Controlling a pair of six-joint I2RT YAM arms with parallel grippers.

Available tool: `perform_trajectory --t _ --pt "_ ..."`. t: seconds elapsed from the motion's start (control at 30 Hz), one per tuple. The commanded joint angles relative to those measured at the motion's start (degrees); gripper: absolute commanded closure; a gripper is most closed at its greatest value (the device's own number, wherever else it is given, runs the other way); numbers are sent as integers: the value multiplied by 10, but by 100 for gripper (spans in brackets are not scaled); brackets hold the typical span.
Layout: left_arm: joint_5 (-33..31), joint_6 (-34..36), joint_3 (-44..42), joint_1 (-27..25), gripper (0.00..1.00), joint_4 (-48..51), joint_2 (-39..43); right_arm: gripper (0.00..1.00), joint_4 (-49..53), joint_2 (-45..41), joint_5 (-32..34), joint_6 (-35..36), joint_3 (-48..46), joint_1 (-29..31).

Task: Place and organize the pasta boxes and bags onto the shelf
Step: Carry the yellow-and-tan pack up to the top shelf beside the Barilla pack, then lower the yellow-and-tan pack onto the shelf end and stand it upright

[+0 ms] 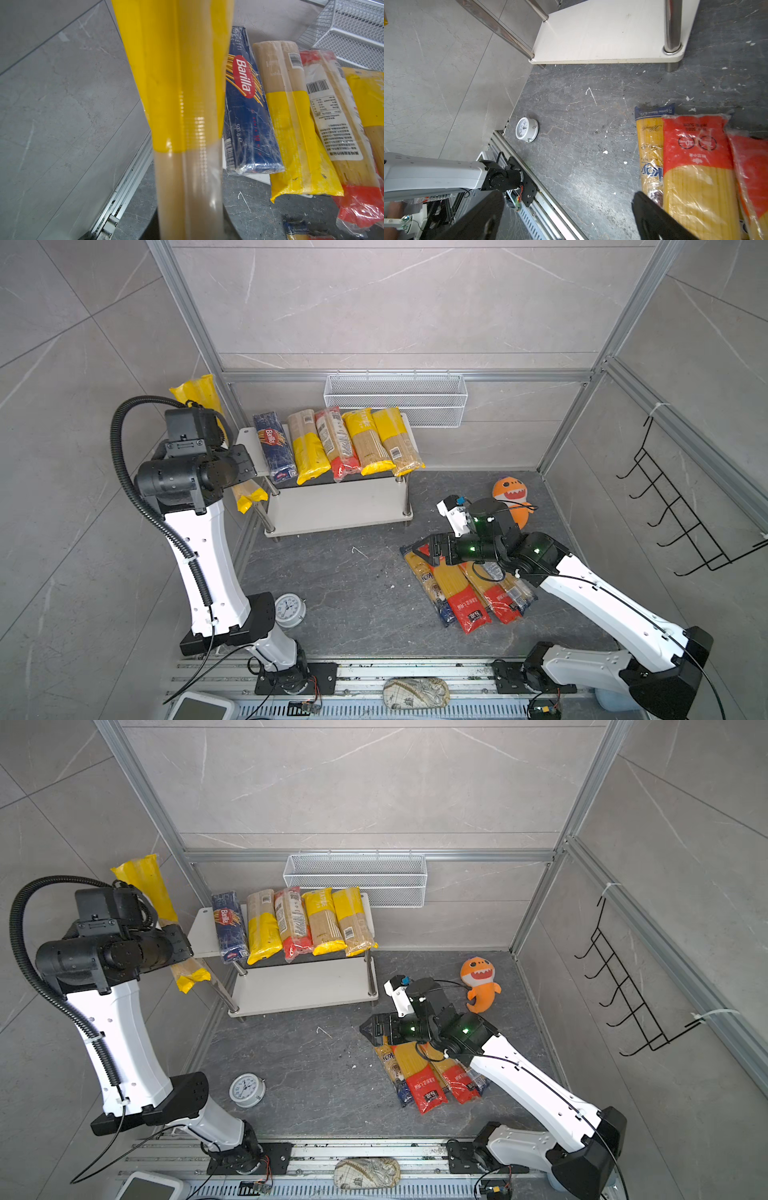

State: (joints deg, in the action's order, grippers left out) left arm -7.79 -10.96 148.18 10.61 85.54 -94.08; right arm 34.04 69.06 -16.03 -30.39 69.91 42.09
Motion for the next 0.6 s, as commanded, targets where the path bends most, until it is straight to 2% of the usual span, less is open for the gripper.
perform_trajectory --t 0.0,0.33,0.57 --pt "76 35 37 41 100 -124 -7 0 15 6 19 8 10 2" --pt "167 38 65 87 100 -158 -89 0 -14 57 10 -4 -7 -3" --pt "201 37 60 91 100 -172 -123 0 -22 77 9 -5 -7 -8"
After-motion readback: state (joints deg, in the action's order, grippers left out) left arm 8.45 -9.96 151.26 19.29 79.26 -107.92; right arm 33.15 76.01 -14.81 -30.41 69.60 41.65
